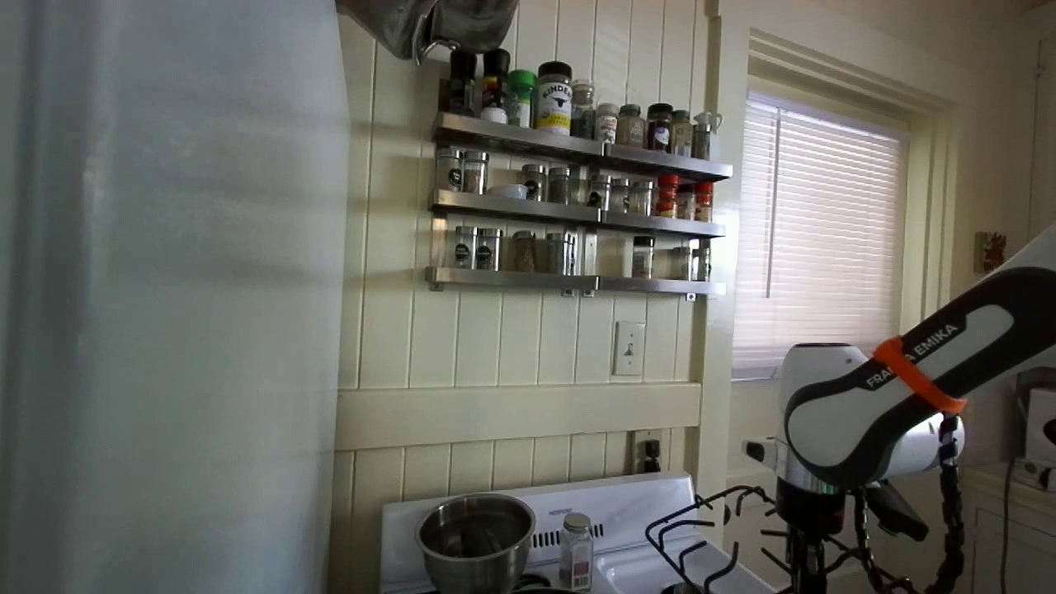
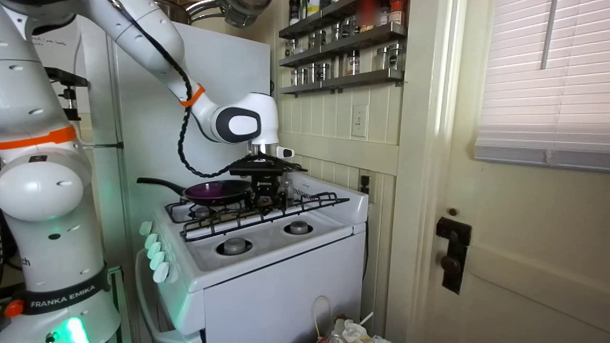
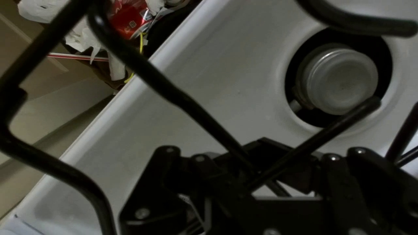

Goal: Remove rack from the stove plates

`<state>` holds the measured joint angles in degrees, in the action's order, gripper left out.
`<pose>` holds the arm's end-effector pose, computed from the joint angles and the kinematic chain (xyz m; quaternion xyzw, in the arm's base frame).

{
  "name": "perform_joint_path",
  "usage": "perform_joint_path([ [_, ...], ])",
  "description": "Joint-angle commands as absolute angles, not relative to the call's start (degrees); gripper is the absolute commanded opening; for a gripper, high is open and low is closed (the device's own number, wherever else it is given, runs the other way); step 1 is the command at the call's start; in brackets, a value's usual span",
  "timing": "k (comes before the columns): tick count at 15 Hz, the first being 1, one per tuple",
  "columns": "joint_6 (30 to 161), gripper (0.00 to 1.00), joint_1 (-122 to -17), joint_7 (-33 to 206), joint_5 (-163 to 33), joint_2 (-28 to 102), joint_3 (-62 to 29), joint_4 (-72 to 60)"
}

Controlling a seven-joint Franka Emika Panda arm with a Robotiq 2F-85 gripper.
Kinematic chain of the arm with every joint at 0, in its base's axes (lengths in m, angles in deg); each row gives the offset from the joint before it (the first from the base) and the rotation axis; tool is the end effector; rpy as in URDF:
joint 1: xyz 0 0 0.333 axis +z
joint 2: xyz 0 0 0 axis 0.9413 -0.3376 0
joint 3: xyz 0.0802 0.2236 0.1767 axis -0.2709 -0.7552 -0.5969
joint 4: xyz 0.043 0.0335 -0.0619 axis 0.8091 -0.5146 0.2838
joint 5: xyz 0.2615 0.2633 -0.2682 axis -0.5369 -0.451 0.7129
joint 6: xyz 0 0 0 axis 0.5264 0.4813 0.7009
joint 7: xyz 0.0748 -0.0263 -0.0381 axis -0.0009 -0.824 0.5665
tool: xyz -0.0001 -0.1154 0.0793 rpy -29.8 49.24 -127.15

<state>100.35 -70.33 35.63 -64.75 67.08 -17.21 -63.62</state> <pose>0.4745 -0.0286 0.2354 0.9247 0.3796 0.0194 0.0208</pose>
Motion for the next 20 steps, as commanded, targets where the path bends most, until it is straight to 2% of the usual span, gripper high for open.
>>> perform_joint_path([
  [1,100.9,0.0,-69.6,34.4,-66.2,74.4,-15.2,-65.8],
  [9,96.2,0.0,-67.2,37.8,-65.8,78.9,-15.9,-62.4],
  [14,88.5,0.0,-64.7,42.3,-68.1,77.8,-17.4,-57.0],
  [15,92.6,0.0,-64.9,39.9,-67.5,77.2,-16.0,-60.1],
  [20,90.6,0.0,-64.4,42.0,-67.5,77.0,-17.0,-58.6],
])
